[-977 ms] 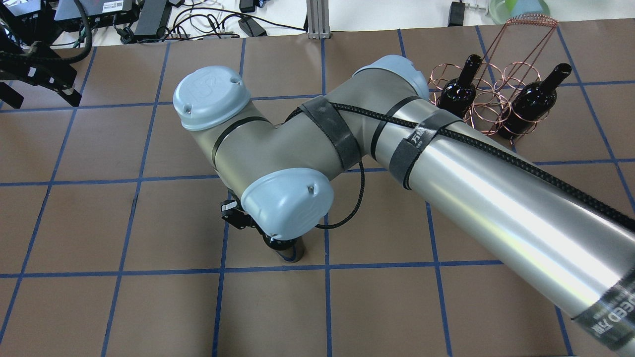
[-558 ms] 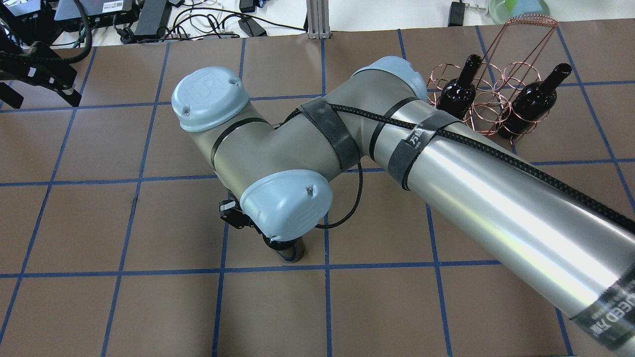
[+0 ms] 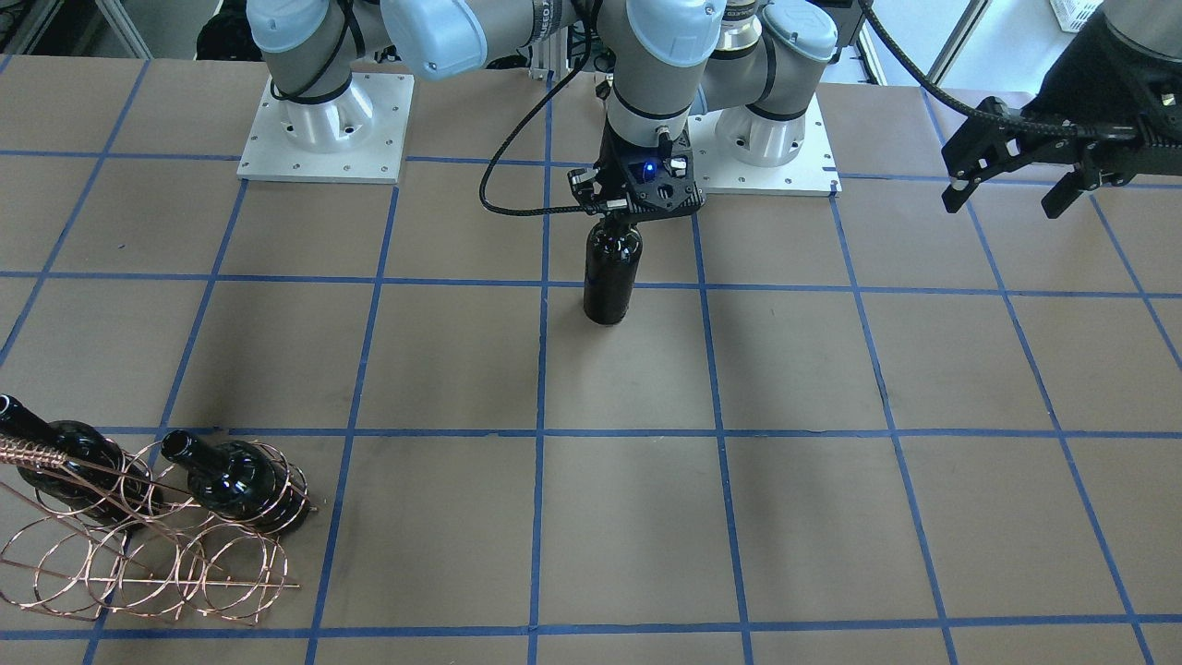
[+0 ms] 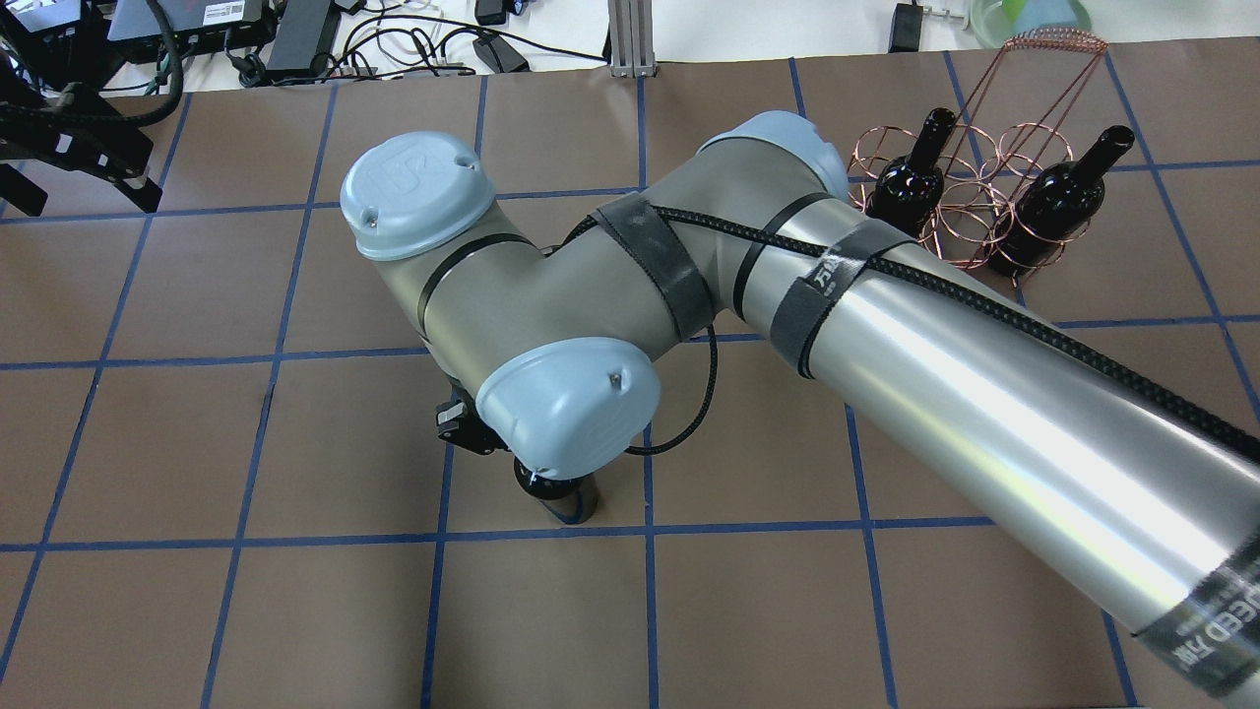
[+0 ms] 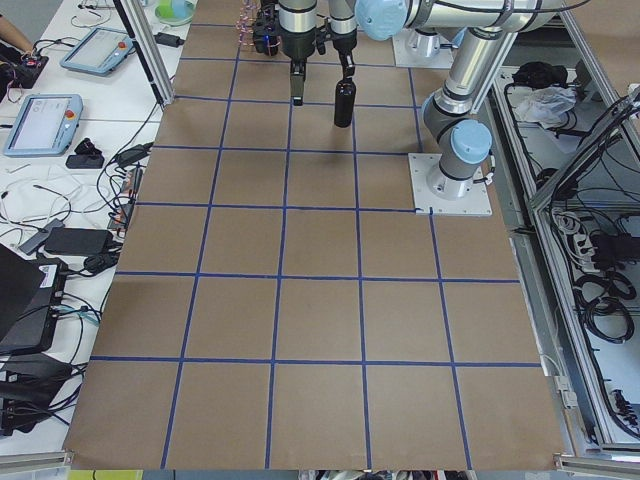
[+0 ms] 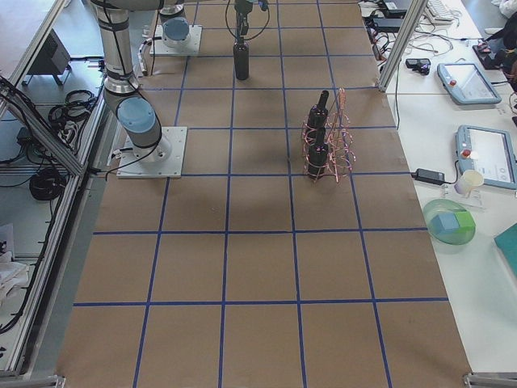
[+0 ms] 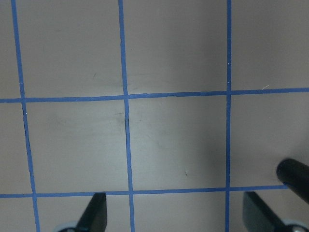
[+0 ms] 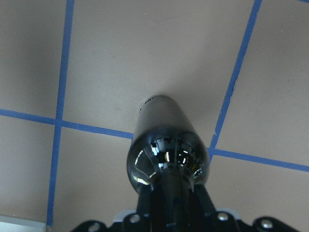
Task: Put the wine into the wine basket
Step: 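Lift the bottle with the right gripper and carry it toward the copper rack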
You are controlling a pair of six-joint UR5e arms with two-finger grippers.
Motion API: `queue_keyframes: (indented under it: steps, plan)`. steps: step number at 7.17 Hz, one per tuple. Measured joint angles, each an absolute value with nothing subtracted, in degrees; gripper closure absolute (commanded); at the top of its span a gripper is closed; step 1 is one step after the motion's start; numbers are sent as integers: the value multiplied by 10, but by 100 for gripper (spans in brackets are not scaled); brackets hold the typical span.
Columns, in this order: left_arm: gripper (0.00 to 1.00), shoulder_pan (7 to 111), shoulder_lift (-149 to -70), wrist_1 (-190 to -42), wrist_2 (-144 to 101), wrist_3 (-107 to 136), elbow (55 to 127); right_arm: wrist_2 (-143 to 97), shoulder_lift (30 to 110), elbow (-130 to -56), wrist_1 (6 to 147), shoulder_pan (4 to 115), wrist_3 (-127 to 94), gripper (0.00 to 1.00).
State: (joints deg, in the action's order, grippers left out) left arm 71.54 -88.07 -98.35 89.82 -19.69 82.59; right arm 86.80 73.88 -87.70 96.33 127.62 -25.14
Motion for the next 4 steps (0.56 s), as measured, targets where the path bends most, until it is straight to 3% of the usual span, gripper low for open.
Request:
queue_keyframes:
  steps: [4]
  plan:
    - [0, 716, -881, -984, 898, -197, 826, 874, 752, -863, 960, 1260, -237, 100]
